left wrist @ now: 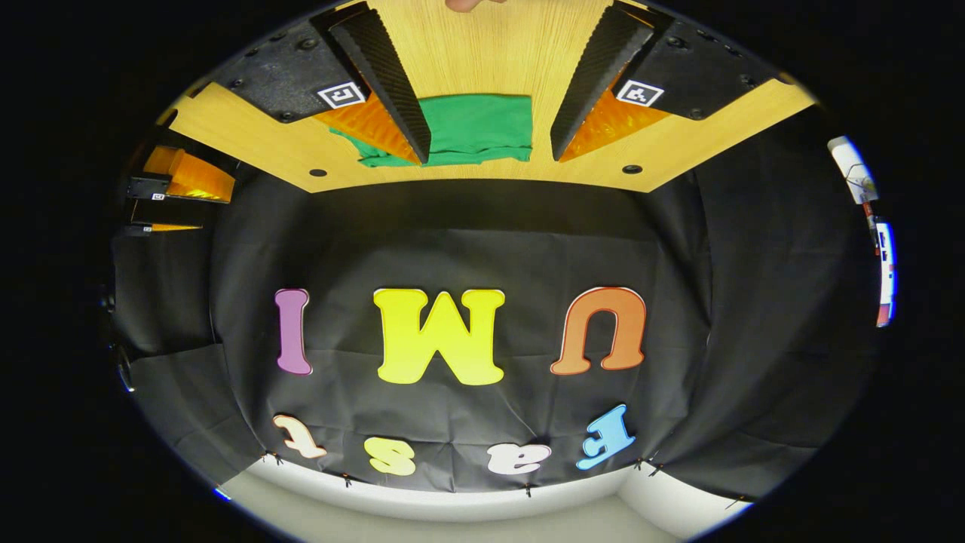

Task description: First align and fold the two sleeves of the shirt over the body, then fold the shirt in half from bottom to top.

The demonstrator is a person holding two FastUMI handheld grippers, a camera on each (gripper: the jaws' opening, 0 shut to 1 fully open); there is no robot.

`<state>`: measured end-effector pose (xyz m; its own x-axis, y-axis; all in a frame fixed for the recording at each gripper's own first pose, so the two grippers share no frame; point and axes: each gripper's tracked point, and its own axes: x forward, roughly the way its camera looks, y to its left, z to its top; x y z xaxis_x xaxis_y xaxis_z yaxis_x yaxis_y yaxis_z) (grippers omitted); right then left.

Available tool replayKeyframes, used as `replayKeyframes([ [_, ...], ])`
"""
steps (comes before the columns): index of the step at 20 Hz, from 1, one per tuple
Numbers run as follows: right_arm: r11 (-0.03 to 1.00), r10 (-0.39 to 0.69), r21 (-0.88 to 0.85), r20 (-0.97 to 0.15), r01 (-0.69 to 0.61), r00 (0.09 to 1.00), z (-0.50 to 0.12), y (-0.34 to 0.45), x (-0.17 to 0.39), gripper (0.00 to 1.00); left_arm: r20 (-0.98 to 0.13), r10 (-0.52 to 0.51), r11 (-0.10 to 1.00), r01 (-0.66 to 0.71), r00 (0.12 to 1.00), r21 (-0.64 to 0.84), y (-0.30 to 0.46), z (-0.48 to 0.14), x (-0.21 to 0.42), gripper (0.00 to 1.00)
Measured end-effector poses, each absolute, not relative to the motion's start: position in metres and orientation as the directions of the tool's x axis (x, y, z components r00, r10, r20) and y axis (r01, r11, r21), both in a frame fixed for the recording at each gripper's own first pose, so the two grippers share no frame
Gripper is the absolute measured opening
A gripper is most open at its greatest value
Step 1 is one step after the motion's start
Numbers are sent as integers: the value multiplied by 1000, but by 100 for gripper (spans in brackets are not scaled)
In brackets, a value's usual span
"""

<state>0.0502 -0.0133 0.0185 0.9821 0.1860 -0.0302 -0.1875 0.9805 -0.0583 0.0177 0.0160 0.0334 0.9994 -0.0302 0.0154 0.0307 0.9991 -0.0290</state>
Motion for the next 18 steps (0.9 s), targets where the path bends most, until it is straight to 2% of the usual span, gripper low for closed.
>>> replayKeyframes([
  [5,989,146,-2,-46,-146,988,-16,-24,-12,96,-34,-25,999,23,999,-46,17,-9,-37,100],
  [10,997,72,18,-80,-71,994,-52,-32,-57,95,-46,17,997,-20,999,-69,36,-32,-57,100],
  [17,1000,6,11,-80,-5,997,-60,-56,-52,98,-41,33,997,-35,999,-67,40,-38,-54,100],
  [18,1000,-3,11,-81,4,997,-61,-58,-50,95,-32,31,998,-33,999,-59,40,-35,-54,100],
])
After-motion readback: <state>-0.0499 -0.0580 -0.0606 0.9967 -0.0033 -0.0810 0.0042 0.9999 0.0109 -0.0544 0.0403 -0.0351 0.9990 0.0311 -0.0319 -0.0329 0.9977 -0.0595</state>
